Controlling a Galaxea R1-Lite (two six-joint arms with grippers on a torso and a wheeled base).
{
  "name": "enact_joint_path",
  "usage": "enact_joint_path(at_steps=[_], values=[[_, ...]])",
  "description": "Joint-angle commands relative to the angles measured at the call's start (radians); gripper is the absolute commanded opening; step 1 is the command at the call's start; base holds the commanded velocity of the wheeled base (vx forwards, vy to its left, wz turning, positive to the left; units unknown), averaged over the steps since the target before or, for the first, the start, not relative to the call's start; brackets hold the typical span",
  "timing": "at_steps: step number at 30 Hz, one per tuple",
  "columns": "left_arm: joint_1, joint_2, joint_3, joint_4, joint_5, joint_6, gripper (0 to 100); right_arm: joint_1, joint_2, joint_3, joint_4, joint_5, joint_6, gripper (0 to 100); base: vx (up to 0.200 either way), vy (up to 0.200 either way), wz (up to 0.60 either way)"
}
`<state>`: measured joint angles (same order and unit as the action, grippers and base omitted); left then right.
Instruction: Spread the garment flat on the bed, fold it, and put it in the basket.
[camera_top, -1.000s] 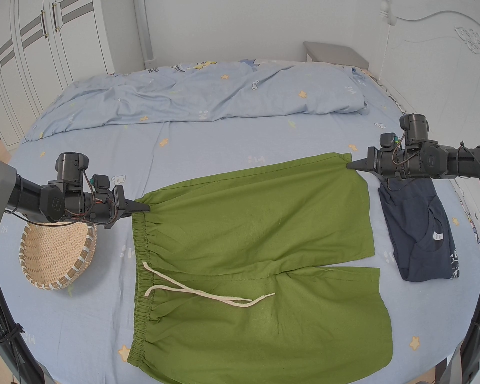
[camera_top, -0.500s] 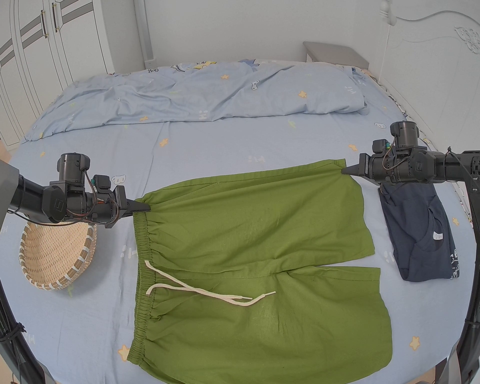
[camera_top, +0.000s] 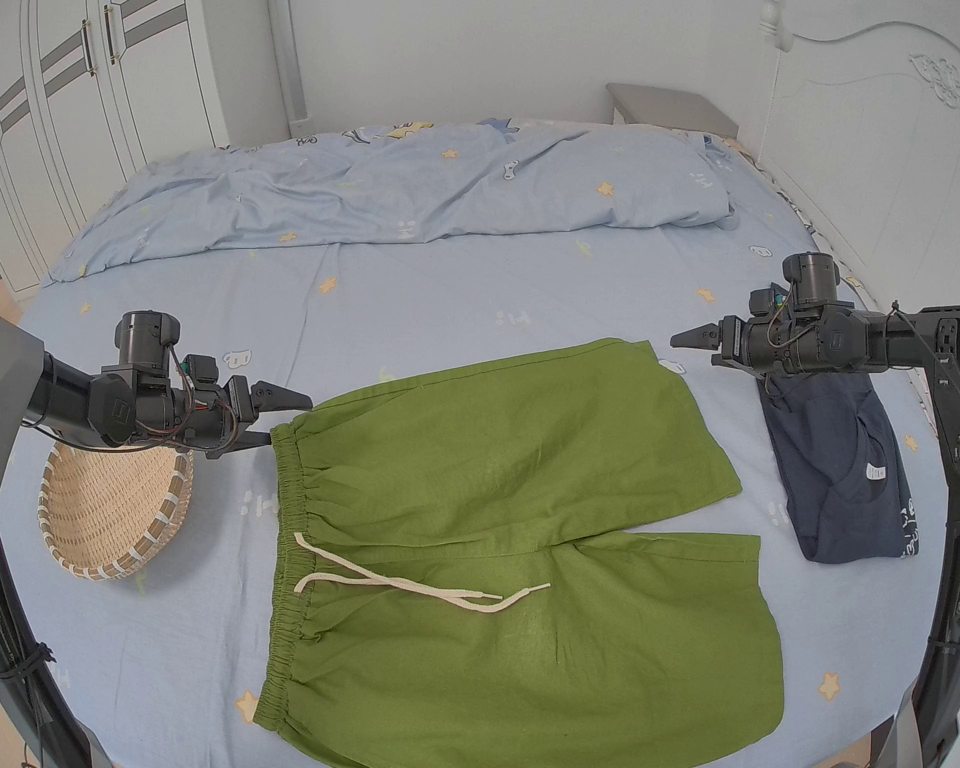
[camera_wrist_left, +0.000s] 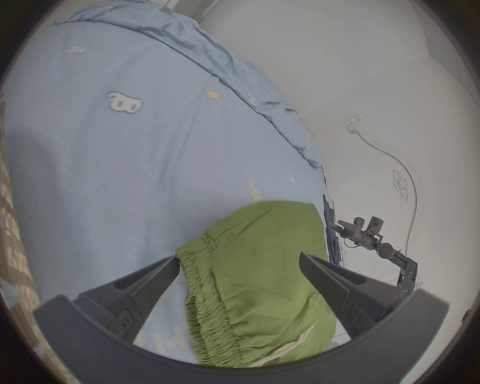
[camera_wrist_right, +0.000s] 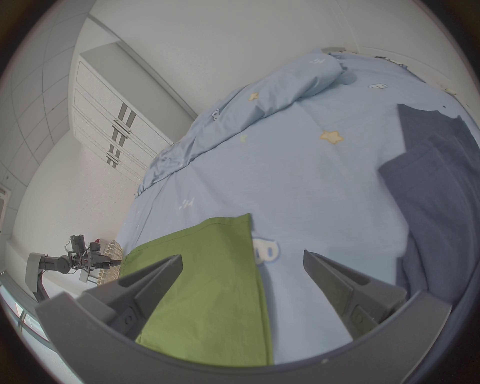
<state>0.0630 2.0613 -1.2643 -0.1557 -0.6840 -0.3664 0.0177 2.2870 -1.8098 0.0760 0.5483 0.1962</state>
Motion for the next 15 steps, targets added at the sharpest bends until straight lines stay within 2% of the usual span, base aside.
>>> enact_joint_path(at_steps=[1, 7, 8, 10, 15], values=[[-0.002, -0.009, 0.008, 0.001, -0.003, 0.000, 100, -0.004, -0.015, 0.020, 0.008, 0.004, 0.000, 100, 0.000, 0.000, 0.00], [-0.003, -0.073, 0.028, 0.004, -0.003, -0.002, 100, -0.038, -0.135, 0.158, 0.002, 0.005, 0.000, 100, 0.000, 0.000, 0.00], [-0.006, -0.101, 0.043, 0.004, -0.003, -0.002, 100, -0.050, -0.202, 0.260, 0.001, 0.010, -0.003, 100, 0.000, 0.000, 0.00], [-0.005, -0.125, 0.054, 0.005, -0.002, 0.000, 100, -0.062, -0.261, 0.356, -0.004, 0.013, -0.004, 100, 0.000, 0.000, 0.00], [-0.003, -0.199, 0.097, 0.008, -0.002, -0.002, 100, -0.082, -0.425, 0.734, -0.137, 0.021, -0.007, 100, 0.000, 0.000, 0.00]])
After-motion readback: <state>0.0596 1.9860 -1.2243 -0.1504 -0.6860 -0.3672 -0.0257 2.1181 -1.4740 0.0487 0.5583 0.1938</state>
